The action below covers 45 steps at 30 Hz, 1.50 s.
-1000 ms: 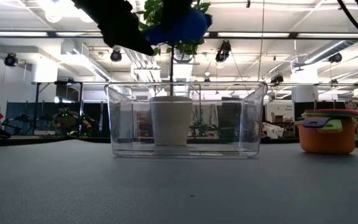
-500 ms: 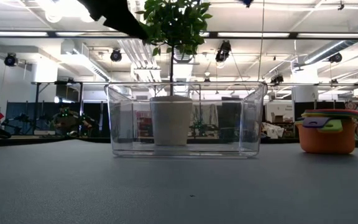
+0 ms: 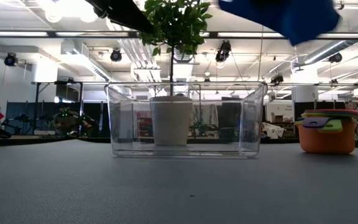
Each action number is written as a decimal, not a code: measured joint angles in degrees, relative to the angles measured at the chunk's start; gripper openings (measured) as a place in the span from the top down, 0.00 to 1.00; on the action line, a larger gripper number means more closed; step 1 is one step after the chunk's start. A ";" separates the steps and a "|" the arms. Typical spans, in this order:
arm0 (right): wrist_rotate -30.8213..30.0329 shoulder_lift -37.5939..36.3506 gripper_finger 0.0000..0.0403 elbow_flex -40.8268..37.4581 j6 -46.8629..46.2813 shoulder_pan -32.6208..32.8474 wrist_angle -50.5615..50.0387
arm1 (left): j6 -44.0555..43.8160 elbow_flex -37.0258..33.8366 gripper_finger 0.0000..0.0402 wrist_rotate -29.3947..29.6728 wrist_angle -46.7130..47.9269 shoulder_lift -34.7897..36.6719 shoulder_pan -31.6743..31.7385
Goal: Nest measuring cups in basket
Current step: Stack the blue measuring cup on top of the red measuring cup
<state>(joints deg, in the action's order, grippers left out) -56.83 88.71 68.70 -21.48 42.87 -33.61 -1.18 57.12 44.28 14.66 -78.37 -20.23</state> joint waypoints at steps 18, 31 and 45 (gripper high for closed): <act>-14.17 -16.92 0.98 -29.15 -10.17 1.70 -0.39 | -0.90 0.02 0.58 -0.53 -1.11 -0.07 0.00; -13.01 -15.94 0.98 -35.72 -12.60 -2.87 -0.38 | -1.12 0.02 0.58 -0.55 -1.86 -0.09 0.02; -9.79 -15.94 0.95 -37.19 -14.13 -5.97 0.04 | -0.88 -0.07 0.58 -0.86 -1.84 -0.09 0.02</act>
<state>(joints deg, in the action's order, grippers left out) -66.62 72.77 31.51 -35.62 36.91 -33.57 -2.07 57.06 43.42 12.82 -78.46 -20.21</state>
